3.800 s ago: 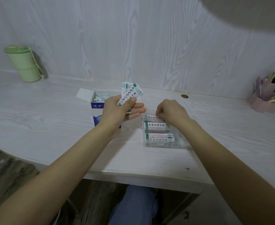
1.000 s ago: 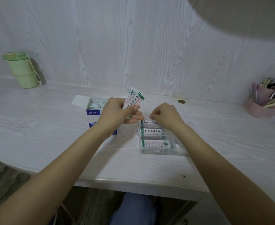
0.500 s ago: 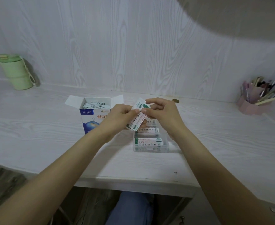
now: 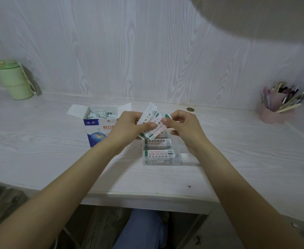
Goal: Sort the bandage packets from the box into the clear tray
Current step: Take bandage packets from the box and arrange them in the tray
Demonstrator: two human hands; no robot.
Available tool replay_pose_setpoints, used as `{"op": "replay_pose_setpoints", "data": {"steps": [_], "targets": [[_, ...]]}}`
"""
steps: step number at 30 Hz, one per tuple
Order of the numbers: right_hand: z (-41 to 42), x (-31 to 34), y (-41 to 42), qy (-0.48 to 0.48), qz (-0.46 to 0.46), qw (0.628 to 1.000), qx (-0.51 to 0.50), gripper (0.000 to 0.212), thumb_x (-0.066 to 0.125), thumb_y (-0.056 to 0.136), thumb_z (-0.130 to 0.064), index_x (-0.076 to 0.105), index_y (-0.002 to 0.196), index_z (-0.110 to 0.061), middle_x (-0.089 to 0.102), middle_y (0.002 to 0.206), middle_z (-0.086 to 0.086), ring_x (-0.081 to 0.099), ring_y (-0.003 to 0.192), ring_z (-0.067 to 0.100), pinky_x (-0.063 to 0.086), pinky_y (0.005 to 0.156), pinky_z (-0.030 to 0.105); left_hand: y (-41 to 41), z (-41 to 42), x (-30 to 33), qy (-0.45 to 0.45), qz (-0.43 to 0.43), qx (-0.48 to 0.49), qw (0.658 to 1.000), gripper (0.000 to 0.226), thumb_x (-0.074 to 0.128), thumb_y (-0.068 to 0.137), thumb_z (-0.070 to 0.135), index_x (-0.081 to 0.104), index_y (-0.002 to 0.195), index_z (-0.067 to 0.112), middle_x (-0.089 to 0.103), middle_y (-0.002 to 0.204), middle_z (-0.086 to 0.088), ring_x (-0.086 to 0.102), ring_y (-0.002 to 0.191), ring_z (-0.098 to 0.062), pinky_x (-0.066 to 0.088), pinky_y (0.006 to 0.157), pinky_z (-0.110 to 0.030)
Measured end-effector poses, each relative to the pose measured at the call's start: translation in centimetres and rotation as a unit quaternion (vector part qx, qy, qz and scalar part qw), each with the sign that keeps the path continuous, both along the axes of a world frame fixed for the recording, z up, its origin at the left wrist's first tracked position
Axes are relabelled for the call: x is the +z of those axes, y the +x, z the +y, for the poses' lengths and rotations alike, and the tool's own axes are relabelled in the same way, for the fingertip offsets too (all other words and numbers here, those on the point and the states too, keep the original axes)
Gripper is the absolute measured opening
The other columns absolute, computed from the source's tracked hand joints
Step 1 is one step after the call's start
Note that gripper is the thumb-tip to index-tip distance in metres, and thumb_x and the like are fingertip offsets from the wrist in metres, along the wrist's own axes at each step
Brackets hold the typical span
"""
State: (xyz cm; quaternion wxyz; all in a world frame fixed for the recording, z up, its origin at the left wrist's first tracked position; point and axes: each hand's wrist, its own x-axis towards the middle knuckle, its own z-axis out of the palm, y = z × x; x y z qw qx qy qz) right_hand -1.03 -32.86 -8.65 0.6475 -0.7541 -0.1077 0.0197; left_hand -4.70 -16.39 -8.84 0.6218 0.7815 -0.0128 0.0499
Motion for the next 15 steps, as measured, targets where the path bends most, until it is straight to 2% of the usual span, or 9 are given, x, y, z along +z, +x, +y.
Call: {"op": "replay_pose_setpoints", "data": {"steps": [3, 5, 7, 8, 10, 12, 15], "targets": [[-0.6, 0.1, -0.2, 0.053, 0.005, 0.998, 0.016, 0.023, 0.071, 0.081, -0.001, 0.051, 0.075, -0.011, 0.07, 0.075, 0.01, 0.068, 0.07, 0.015, 0.051, 0.06, 0.019, 0.2, -0.3, 0.0, 0.02, 0.002, 0.01, 1.0, 0.01, 0.072, 0.081, 0.015, 0.071, 0.09, 0.019, 0.074, 0.081, 0.0, 0.072, 0.072, -0.015, 0.058, 0.063, -0.026], [-0.9, 0.3, -0.3, 0.057, 0.002, 0.998, 0.028, 0.019, 0.071, 0.08, 0.0, 0.057, 0.089, -0.009, 0.071, 0.08, 0.01, 0.068, 0.071, 0.015, 0.052, 0.063, 0.019, 0.2, -0.6, 0.0, 0.027, 0.005, 0.004, 1.0, 0.01, 0.072, 0.081, 0.016, 0.071, 0.091, 0.019, 0.074, 0.079, 0.001, 0.071, 0.069, -0.013, 0.056, 0.059, -0.022], [-1.2, 0.4, -0.4, 0.053, -0.001, 0.998, 0.03, 0.03, 0.073, 0.078, 0.0, 0.06, 0.104, -0.009, 0.072, 0.081, 0.008, 0.069, 0.072, 0.012, 0.051, 0.064, 0.017, 0.0, -0.9, 0.1, 0.021, 0.008, 0.001, 1.0, 0.006, 0.067, 0.086, 0.02, 0.07, 0.089, 0.017, 0.073, 0.076, 0.002, 0.07, 0.065, -0.01, 0.055, 0.056, -0.02], [-1.4, 0.4, -0.4, 0.049, -0.004, 0.998, 0.028, 0.033, 0.073, 0.078, 0.0, 0.061, 0.107, -0.009, 0.072, 0.082, 0.007, 0.07, 0.072, 0.01, 0.051, 0.063, 0.016, 0.0, -1.1, 0.1, 0.009, 0.013, 0.002, 1.0, 0.013, 0.062, 0.09, 0.023, 0.07, 0.089, 0.013, 0.073, 0.075, 0.0, 0.07, 0.065, -0.01, 0.056, 0.058, -0.022], [-1.5, 0.5, -0.5, 0.043, -0.008, 0.999, 0.027, 0.033, 0.074, 0.077, 0.001, 0.063, 0.107, -0.009, 0.073, 0.083, 0.006, 0.07, 0.072, 0.008, 0.051, 0.063, 0.014, 0.0, -1.4, 0.1, -0.012, 0.028, 0.006, 1.0, 0.026, 0.053, 0.096, 0.026, 0.069, 0.091, 0.006, 0.072, 0.078, -0.006, 0.069, 0.07, -0.016, 0.058, 0.068, -0.03], [-1.4, 0.4, -0.6, 0.042, -0.013, 0.999, 0.032, 0.03, 0.073, 0.077, 0.001, 0.064, 0.104, -0.008, 0.073, 0.085, 0.006, 0.07, 0.073, 0.008, 0.051, 0.062, 0.014, 0.1, -1.7, 0.2, -0.004, 0.03, 0.008, 1.0, 0.027, 0.053, 0.096, 0.026, 0.07, 0.091, 0.005, 0.073, 0.082, -0.011, 0.07, 0.076, -0.024, 0.057, 0.074, -0.036], [-1.3, 0.3, -0.8, 0.049, -0.021, 0.998, 0.027, 0.024, 0.072, 0.078, 0.002, 0.066, 0.099, -0.008, 0.073, 0.082, 0.007, 0.07, 0.07, 0.009, 0.05, 0.06, 0.014, 0.1, -1.9, 0.4, 0.016, 0.019, 0.019, 1.0, 0.019, 0.059, 0.092, 0.025, 0.072, 0.086, 0.011, 0.073, 0.075, -0.006, 0.069, 0.067, -0.017, 0.055, 0.067, -0.033]]}}
